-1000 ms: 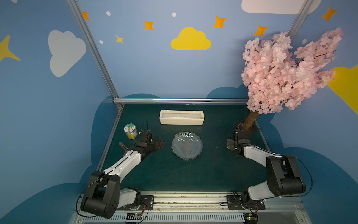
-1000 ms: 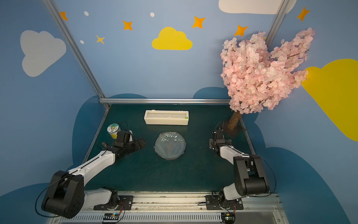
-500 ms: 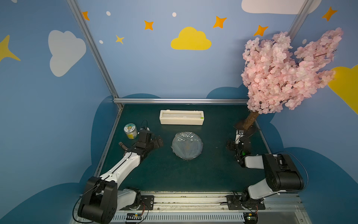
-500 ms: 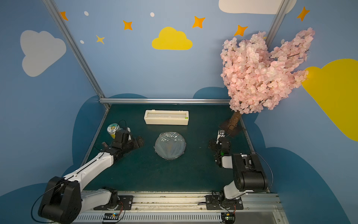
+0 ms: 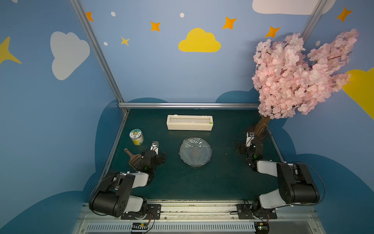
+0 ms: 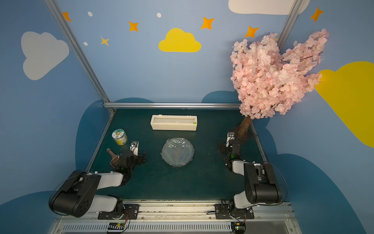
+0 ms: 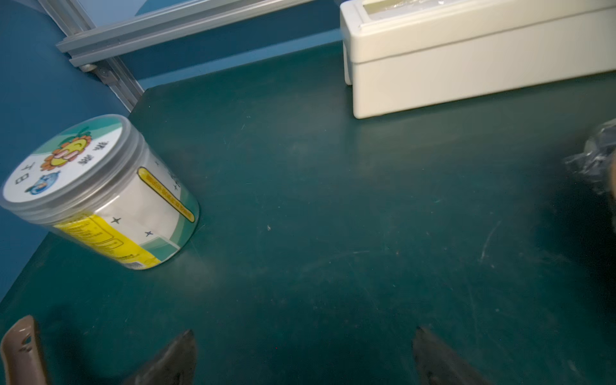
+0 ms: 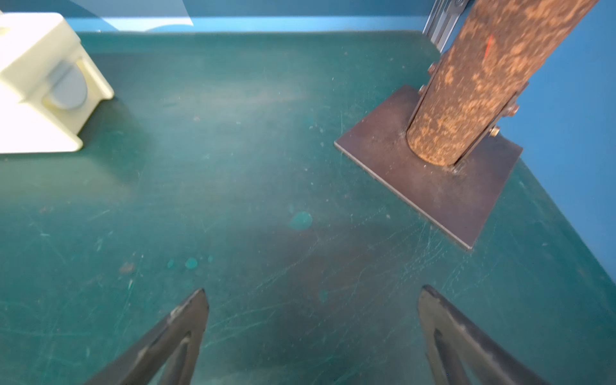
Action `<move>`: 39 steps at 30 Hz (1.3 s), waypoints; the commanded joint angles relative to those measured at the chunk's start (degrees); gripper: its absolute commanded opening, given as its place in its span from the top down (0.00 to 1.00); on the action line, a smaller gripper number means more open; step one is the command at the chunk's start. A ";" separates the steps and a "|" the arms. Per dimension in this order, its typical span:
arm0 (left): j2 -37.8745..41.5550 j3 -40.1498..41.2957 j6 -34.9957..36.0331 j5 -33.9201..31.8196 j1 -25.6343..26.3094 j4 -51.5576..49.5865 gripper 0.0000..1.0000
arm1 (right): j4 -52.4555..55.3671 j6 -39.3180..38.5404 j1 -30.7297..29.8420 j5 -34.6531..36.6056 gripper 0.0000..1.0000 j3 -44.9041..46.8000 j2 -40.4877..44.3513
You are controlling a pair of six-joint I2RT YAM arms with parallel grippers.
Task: Wrap the plate with plastic wrap
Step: Reset both arms
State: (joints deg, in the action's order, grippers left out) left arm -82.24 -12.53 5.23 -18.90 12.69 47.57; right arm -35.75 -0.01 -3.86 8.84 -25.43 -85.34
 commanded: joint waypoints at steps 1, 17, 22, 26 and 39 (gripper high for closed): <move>-4.03 -2.11 3.82 -1.04 -0.93 16.40 0.00 | 1.11 -0.38 -0.28 -0.51 0.02 -1.03 1.14; -8.68 -7.03 -5.45 2.20 -9.33 10.59 0.00 | 1.12 -0.36 -0.29 -0.54 0.02 -1.06 1.16; -8.73 -6.94 -5.32 2.02 -9.11 10.99 0.00 | 1.12 -0.37 -0.31 -0.54 0.02 -0.97 1.15; -8.67 -6.91 -5.41 2.02 -9.10 10.81 0.00 | 1.11 -0.38 -0.34 -0.56 0.02 -1.00 1.19; -8.58 -7.20 -5.65 2.63 -9.51 9.98 0.00 | 1.12 -0.38 -0.25 -0.58 0.02 -0.99 1.19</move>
